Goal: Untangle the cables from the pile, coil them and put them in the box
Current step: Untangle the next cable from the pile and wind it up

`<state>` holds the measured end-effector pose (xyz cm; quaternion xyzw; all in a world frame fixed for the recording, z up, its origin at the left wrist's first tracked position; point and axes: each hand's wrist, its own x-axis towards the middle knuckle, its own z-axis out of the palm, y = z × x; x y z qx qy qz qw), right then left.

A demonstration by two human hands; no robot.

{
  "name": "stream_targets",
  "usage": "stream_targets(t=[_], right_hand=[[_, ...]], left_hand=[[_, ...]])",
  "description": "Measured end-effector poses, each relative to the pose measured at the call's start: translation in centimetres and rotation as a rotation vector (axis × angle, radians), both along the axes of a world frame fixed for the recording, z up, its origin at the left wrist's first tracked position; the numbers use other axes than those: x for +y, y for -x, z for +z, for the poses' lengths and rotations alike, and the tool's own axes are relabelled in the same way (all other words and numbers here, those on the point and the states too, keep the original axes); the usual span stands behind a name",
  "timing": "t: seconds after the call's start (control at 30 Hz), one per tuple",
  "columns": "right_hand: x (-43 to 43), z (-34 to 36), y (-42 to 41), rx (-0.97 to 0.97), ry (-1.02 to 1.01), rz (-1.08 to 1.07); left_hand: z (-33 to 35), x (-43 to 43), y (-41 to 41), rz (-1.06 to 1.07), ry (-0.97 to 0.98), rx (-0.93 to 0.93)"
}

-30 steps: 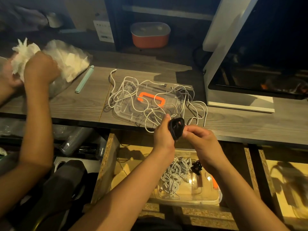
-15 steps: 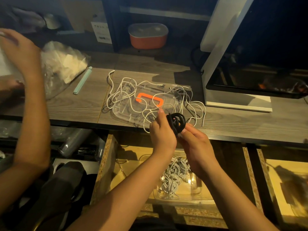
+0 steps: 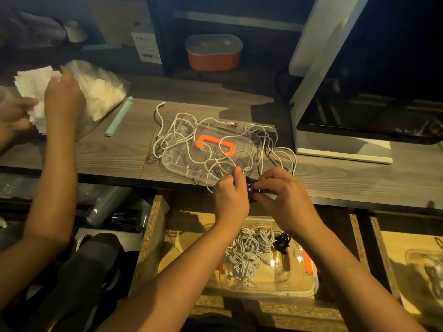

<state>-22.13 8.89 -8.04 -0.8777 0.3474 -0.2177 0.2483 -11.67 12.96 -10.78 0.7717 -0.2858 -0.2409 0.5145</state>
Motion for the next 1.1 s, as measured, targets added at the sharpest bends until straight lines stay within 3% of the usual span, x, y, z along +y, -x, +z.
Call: stream_targets(t=[0.27, 0.47, 0.57, 0.67, 0.73, 0.8, 0.87, 1.0, 1.1], right_hand=[[-0.7, -0.5, 0.3, 0.056, 0.084, 0.164], [-0.2, -0.2, -0.2, 0.012, 0.02, 0.112], [0.3, 0.0, -0.9, -0.207, -0.293, -0.111], [0.4, 1.4, -1.9, -0.705, -0.977, -0.392], [0.0, 1.8, -2.1, -0.787, -1.087, -0.427], [-0.1, 1.8, -2.1, -0.6, -0.831, -0.338], [0.0, 1.6, -2.1, -0.438, -0.602, -0.185], [-0.3, 1.3, -1.6, -0.208, -0.319, 0.06], [-0.9, 0.9, -1.0, -0.073, -0.096, 0.144]], left_hand=[[0.0, 0.1, 0.4, -0.005, -0.046, 0.075], [0.0, -0.6, -0.5, -0.012, -0.033, 0.178], [-0.6, -0.2, -0.6, -0.045, 0.072, 0.114], [-0.9, -0.3, -1.0, -0.095, 0.302, -0.167], [-1.1, -0.9, -1.4, -0.133, 0.344, -0.26], [-0.2, -0.8, -1.3, -0.064, 0.302, -0.115], [0.4, -0.8, -0.7, 0.063, 0.17, 0.178], [0.4, -1.1, -0.1, 0.195, 0.08, 0.633], [0.1, -1.3, -0.2, 0.192, 0.027, 0.811]])
